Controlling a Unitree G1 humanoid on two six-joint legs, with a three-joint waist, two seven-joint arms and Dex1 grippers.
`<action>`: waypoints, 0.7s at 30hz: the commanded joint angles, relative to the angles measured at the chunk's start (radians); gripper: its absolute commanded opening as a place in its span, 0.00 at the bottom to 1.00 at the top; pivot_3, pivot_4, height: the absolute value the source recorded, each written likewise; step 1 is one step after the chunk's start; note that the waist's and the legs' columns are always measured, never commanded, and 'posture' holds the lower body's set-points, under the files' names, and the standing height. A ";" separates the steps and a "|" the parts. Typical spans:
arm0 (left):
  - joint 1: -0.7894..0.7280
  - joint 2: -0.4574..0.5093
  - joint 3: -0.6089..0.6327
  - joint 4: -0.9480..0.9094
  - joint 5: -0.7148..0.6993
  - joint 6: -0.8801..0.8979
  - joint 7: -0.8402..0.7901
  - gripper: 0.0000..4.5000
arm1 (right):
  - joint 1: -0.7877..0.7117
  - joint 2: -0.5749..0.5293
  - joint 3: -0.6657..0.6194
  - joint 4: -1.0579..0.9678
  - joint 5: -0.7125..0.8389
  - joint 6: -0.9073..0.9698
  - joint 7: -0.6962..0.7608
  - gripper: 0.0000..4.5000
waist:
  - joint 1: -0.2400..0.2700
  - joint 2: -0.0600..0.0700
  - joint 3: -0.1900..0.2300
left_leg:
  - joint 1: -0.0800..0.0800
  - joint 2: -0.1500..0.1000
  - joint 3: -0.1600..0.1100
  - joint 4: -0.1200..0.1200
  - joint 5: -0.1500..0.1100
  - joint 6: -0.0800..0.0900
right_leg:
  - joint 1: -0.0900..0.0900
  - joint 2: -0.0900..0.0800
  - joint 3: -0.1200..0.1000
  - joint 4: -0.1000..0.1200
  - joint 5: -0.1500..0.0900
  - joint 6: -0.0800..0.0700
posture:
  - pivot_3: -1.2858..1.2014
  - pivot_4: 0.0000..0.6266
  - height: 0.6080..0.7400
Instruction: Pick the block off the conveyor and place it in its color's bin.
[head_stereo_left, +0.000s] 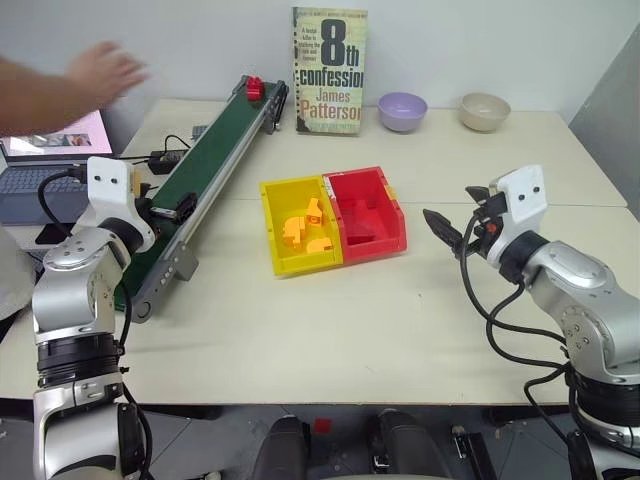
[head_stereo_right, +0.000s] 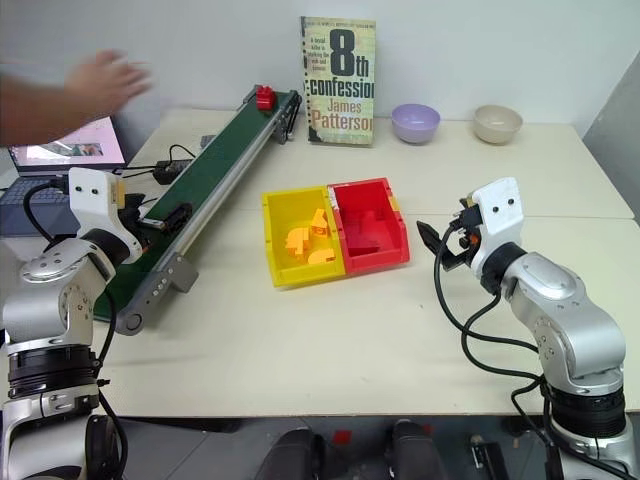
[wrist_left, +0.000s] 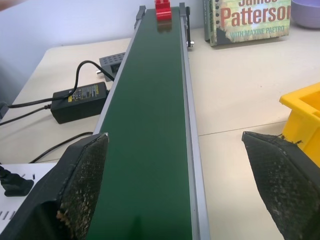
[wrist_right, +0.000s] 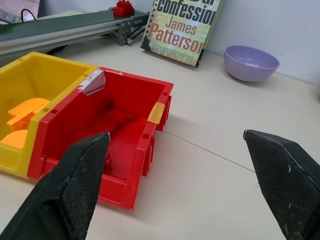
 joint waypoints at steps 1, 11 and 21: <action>0.003 0.016 0.009 -0.051 -0.016 0.013 -0.007 0.99 | -0.021 0.000 -0.018 -0.020 -0.010 -0.022 -0.002 1.00 | 0.000 0.000 0.000 | 0.000 0.000 0.000 0.000 0.000 0.000 | 0.000 0.000 0.000 0.000 0.000 0.000 | 0.52 0.24 1.00; 0.030 0.002 0.070 -0.059 -0.049 0.016 0.033 0.99 | -0.049 -0.001 -0.003 -0.024 0.005 -0.021 0.026 1.00 | 0.000 0.000 0.000 | 0.000 0.000 0.000 0.000 0.000 0.000 | 0.000 0.000 0.000 0.000 0.000 0.000 | 0.52 0.24 1.00; 0.019 -0.018 0.079 -0.030 -0.057 -0.004 0.045 0.99 | -0.186 -0.009 0.009 0.015 0.213 -0.009 0.281 1.00 | -0.002 0.000 0.000 | 0.000 0.000 0.000 0.000 0.000 0.000 | 0.000 0.000 -0.001 0.000 0.000 0.000 | 0.52 0.24 1.00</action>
